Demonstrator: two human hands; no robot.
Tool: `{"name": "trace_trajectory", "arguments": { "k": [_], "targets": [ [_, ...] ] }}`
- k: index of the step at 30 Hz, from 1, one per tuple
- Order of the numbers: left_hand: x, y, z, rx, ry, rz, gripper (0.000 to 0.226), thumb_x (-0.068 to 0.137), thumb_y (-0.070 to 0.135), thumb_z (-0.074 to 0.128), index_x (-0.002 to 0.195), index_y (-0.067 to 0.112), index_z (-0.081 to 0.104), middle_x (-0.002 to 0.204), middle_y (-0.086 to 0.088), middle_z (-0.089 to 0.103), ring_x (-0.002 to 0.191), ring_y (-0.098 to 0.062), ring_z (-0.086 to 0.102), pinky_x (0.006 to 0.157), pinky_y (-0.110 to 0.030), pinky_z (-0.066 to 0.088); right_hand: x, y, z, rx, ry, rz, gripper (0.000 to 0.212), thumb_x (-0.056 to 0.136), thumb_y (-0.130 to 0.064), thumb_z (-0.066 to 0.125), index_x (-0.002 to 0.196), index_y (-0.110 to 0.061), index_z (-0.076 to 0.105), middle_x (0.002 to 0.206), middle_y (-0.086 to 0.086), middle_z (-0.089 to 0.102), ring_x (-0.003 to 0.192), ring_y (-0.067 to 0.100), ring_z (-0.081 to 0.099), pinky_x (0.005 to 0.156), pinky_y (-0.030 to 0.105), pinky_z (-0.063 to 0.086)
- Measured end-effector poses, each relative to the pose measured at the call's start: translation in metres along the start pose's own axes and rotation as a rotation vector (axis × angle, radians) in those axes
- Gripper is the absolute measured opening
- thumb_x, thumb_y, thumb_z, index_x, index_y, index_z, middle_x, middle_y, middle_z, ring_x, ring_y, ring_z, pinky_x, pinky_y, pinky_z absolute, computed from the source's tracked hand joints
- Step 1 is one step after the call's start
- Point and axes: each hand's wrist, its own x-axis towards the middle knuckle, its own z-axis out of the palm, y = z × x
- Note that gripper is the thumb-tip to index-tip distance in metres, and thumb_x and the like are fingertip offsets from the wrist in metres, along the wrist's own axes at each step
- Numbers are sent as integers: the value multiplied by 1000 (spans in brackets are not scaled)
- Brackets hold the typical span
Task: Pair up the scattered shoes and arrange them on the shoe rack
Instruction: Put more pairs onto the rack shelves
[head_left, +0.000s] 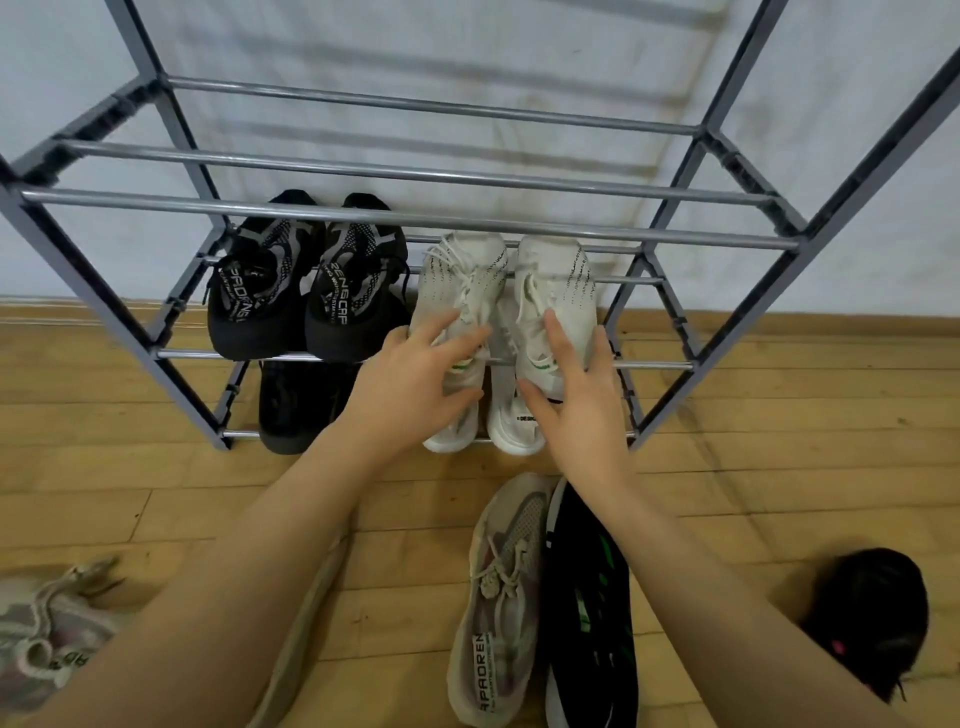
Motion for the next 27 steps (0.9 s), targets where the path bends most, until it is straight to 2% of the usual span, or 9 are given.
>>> {"name": "trace_trajectory", "arguments": {
  "k": [3,6,9,13,17,22,27],
  "targets": [
    [-2,-1,7,-24,67,41,48,81,33,69,127,28,55,139,0,48,118,-45,44,78,-55,51,5,-2,1,31,12,-52,64,92,-41,52,143,-49,15,153,20,17,135,40,28,102,52,38],
    [3,-2,15,-50,155,25,41,82,31,68,122,24,59,137,-1,49,117,-48,45,74,-56,53,15,-3,0,67,23,-112,59,93,-38,53,142,-47,22,151,17,24,134,34,33,99,48,43],
    [13,-4,19,-41,214,22,43,81,27,70,122,21,59,136,-6,50,115,-53,44,75,-59,52,26,-6,2,54,3,-81,57,94,-39,53,139,-52,20,154,15,19,138,35,25,103,44,35],
    [23,-7,26,-20,188,0,46,82,26,68,126,18,55,136,-11,49,117,-56,40,83,-63,48,37,-5,9,6,-28,-75,57,94,-36,53,141,-47,24,155,16,16,138,38,23,105,44,32],
    [22,-14,30,-56,163,-6,48,83,28,65,128,20,50,137,-16,43,121,-50,39,89,-61,45,34,-1,15,-95,-53,-107,59,93,-36,55,144,-38,27,153,19,22,128,43,37,92,50,45],
    [20,-18,21,-190,114,17,56,82,20,67,133,17,47,143,-17,31,130,-39,35,95,-55,43,33,1,20,-84,-61,-156,56,94,-34,50,145,-34,27,152,18,24,124,43,44,85,55,48],
    [20,-17,23,-177,103,25,54,84,21,67,133,15,47,141,-18,35,128,-39,37,97,-55,42,32,-1,24,-116,-54,-112,57,95,-28,50,146,-33,26,154,15,22,132,38,36,95,57,40]
  ]
}}
